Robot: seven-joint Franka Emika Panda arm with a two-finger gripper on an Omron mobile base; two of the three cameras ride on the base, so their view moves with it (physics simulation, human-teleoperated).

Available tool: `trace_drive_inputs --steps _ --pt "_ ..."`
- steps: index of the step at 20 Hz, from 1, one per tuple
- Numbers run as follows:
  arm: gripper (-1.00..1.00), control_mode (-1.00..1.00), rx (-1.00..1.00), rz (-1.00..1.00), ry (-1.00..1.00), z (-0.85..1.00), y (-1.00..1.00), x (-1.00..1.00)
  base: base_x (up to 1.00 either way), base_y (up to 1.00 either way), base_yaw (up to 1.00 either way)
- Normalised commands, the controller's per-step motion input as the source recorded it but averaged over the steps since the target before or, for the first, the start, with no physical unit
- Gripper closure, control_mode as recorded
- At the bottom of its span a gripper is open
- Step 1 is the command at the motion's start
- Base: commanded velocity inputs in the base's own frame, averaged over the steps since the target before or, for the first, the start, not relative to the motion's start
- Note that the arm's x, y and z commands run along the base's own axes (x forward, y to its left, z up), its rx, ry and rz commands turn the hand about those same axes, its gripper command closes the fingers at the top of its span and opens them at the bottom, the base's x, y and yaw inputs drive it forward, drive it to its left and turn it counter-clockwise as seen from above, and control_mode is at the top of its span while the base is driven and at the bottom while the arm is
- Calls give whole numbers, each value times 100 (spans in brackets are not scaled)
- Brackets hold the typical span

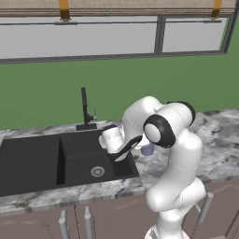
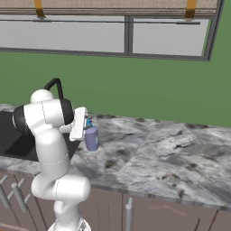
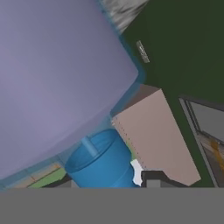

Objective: Restock the sink supplies by placing the sponge and soap dispenser on the counter and next to the sink. Make sure the soap dispenser is upright.

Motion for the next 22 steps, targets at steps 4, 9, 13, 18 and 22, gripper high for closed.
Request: trace_drive_inputs --steps 4,9,13,18,22 --pt "100 -100 0 1 0 -35 9 3 0 0 0" --pt "-100 -100 0 2 0 -35 1 0 0 0 0" --pt "-100 -100 0 1 0 -21 0 0 0 0 0" --pt "-100 -100 0 1 -1 -13 0 0 0 0 0" --pt "-100 -100 0 0 0 -5 0 -1 0 0 0"
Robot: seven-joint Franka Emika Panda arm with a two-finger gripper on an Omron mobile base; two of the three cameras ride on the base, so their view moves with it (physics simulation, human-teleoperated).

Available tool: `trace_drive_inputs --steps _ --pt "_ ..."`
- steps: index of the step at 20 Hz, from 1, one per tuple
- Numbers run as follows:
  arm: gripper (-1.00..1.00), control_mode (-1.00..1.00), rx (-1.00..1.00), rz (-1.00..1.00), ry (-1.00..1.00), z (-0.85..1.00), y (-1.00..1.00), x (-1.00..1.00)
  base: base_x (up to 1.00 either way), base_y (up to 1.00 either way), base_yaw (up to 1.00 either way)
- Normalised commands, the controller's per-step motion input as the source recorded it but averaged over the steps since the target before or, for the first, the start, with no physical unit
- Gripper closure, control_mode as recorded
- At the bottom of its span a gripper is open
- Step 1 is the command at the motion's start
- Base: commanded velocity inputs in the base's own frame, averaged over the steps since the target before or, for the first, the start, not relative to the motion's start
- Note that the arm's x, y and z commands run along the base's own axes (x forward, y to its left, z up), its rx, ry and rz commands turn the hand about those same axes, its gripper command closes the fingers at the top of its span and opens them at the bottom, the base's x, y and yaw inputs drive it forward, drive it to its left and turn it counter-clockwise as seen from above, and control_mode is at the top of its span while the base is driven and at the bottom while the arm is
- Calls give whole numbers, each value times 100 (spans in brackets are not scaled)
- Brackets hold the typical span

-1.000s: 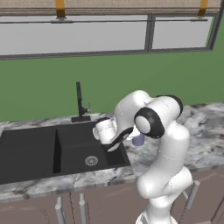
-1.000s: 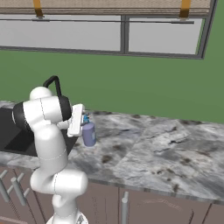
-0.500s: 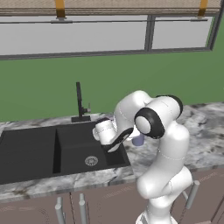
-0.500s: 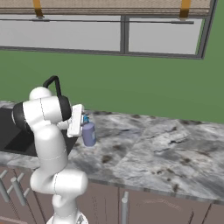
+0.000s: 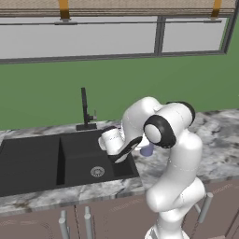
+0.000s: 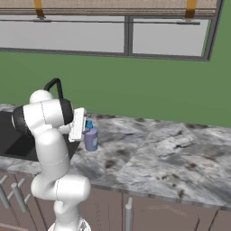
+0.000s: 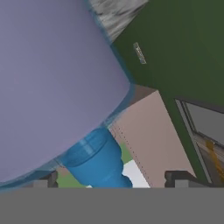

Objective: Restock the sink supplies by placing the sponge and soap dispenser on the counter and next to the sink. Make sure the soap dispenser is upright.

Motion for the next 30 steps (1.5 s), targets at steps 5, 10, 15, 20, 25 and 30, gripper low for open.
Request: trace_drive_inputs --steps 5,10,15,20,25,30 --pt "-100 -100 0 0 0 0 0 -7 0 0 0" --pt "-100 -100 0 0 0 2 2 -29 0 0 0" --pt "-100 -100 0 0 -1 16 14 -48 0 0 0" --pt "-100 -100 0 0 -1 21 34 -23 0 0 0" --pt "-100 -100 0 0 -8 29 33 -35 0 0 0" --pt "-100 -100 0 0 -9 33 23 -62 0 0 0"
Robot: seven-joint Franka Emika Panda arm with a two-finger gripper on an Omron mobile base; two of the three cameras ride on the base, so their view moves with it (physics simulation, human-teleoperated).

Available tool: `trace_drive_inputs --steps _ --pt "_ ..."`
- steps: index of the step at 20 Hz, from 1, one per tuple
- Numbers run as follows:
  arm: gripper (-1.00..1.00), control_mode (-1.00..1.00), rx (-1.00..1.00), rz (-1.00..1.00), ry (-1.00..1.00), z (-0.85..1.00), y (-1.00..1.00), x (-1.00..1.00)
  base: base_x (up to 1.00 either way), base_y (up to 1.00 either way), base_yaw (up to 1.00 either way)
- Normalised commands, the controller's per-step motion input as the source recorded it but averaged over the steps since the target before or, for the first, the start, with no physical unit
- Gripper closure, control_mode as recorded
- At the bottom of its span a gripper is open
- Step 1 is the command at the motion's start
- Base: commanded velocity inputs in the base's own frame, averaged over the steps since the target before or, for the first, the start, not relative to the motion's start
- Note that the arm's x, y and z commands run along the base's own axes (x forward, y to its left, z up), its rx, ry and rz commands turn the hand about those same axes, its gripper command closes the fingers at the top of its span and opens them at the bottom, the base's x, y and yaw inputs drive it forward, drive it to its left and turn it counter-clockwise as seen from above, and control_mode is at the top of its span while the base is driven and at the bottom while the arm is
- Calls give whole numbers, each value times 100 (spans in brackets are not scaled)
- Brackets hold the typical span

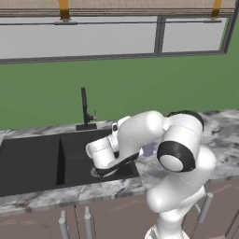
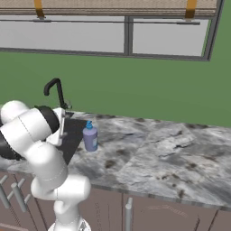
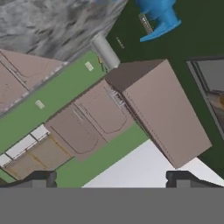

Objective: Restock the sink supplies by placing the sponge and soap dispenser on the counter and next to the sink. Make sure the soap dispenser is upright.

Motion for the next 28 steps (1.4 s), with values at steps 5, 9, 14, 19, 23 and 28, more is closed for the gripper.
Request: trace_drive_inputs --steps 5,9,14,19,23,28 --pt "-100 -100 0 0 -14 35 3 -92 0 0 0" --pt "-100 -100 0 -1 -26 44 0 -100 0 0 0" --pt "-100 -100 0 -6 -36 64 -9 -97 0 0 0" --pt "-100 -100 3 -11 -39 59 -37 -85 0 0 0" --pt "-100 -100 14 -12 -37 25 -63 -84 0 0 0" --pt "-100 -100 20 -11 -41 2 -69 -80 0 0 0"
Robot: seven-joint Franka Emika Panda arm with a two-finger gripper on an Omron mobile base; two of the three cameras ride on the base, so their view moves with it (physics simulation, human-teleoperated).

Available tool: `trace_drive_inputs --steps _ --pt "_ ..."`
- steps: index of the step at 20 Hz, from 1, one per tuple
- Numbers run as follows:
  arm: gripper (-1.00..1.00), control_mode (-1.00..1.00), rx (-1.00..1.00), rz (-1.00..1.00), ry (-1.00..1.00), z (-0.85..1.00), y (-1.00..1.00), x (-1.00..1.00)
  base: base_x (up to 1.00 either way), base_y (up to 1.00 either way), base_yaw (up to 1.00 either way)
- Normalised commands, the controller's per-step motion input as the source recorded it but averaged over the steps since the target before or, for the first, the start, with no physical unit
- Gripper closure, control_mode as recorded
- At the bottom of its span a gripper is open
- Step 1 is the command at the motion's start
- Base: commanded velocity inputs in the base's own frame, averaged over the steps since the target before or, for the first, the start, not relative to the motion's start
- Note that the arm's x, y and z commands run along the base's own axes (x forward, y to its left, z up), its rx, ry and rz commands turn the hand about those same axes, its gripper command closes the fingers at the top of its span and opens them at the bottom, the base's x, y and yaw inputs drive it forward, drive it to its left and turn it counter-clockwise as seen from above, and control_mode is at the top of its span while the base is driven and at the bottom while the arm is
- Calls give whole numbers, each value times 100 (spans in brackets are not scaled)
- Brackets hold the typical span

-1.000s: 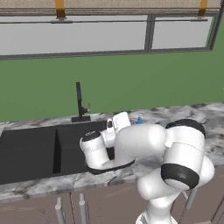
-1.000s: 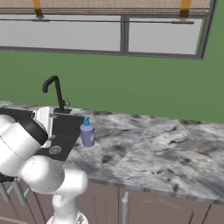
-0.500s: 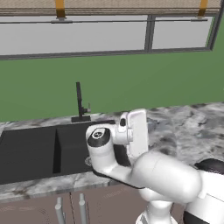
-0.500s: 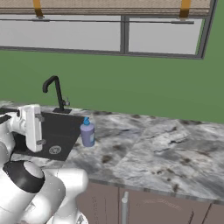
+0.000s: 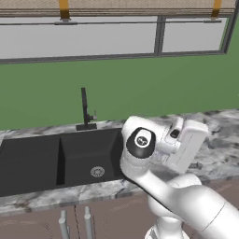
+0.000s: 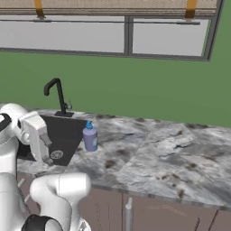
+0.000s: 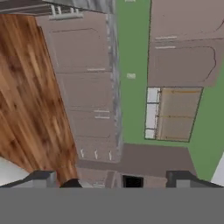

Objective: Restock the sink supplies by placing the sponge and soap dispenser on the counter and next to the sink. Make sure the soap dispenser is upright.

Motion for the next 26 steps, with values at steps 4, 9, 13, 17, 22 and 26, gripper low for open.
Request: trace_drive_inputs --steps 4,9,13,17,22,26 --pt "-100 -100 20 -10 -47 0 -42 -61 0 0 0" --pt "-100 -100 23 -11 -48 12 -10 -30 0 0 0" --pt "-100 -100 24 -22 -38 37 20 0 0 0 0" --pt "-100 -100 24 -11 -33 24 11 0 0 0 0" --pt "-100 -100 19 21 -33 0 -9 0 0 0 0" --pt "-100 -100 5 30 -19 -11 5 0 0 0 0"
